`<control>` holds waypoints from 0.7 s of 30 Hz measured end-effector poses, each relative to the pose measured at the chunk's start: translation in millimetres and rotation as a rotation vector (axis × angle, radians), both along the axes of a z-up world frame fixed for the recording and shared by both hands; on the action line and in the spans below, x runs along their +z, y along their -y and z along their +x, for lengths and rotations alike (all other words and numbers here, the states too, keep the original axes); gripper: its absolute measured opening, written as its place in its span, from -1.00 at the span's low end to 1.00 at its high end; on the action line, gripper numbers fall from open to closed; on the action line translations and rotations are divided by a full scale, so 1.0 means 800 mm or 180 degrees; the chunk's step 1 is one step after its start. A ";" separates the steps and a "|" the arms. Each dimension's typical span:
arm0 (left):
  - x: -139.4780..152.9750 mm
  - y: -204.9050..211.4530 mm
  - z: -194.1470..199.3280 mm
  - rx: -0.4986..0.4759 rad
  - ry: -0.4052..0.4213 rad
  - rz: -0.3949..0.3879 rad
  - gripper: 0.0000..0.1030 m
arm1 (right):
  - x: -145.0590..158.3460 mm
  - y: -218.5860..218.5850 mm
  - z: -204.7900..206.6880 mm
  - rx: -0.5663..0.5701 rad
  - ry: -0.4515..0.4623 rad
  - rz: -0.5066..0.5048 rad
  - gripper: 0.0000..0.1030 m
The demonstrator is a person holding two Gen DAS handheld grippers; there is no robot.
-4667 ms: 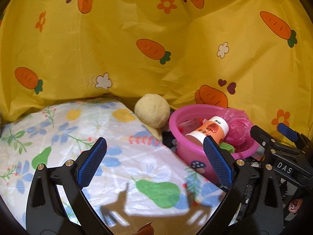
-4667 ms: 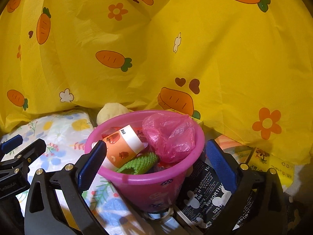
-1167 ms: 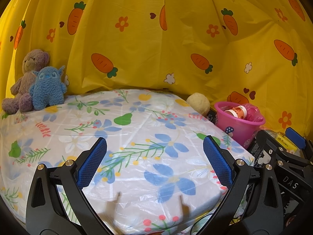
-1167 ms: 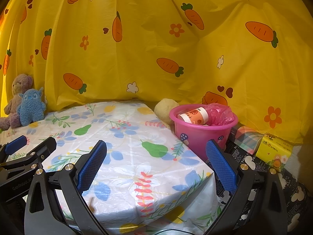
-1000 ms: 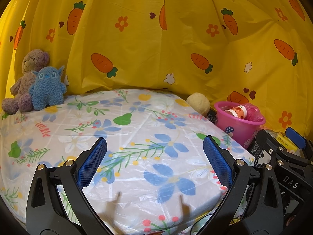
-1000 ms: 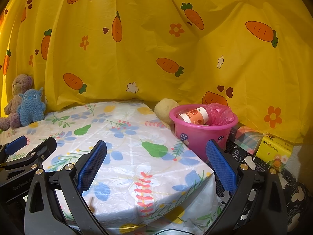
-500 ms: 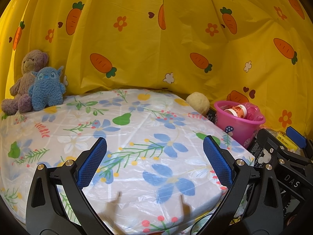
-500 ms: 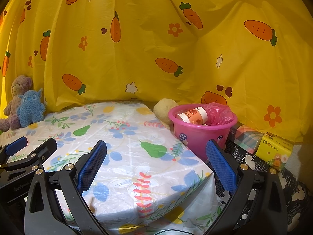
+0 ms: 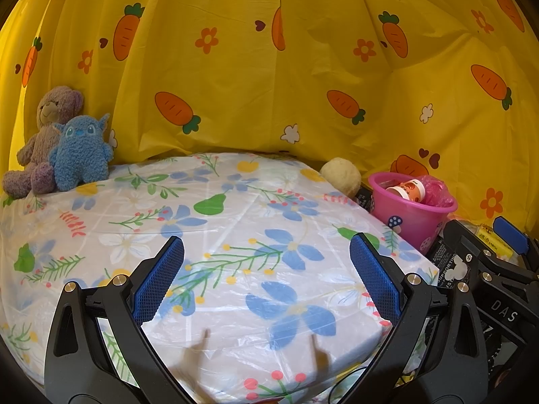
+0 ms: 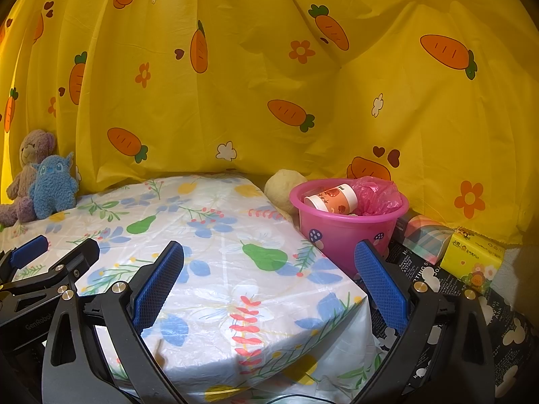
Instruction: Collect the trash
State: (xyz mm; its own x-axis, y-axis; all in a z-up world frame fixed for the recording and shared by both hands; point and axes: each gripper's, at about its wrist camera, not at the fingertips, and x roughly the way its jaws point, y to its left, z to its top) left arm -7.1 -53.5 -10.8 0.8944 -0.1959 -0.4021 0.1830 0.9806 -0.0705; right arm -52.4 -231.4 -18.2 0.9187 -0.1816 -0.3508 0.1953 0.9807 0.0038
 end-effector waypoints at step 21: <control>-0.001 0.001 0.001 0.0000 -0.0007 0.0000 0.89 | 0.001 0.003 0.000 -0.0003 -0.0001 0.0015 0.89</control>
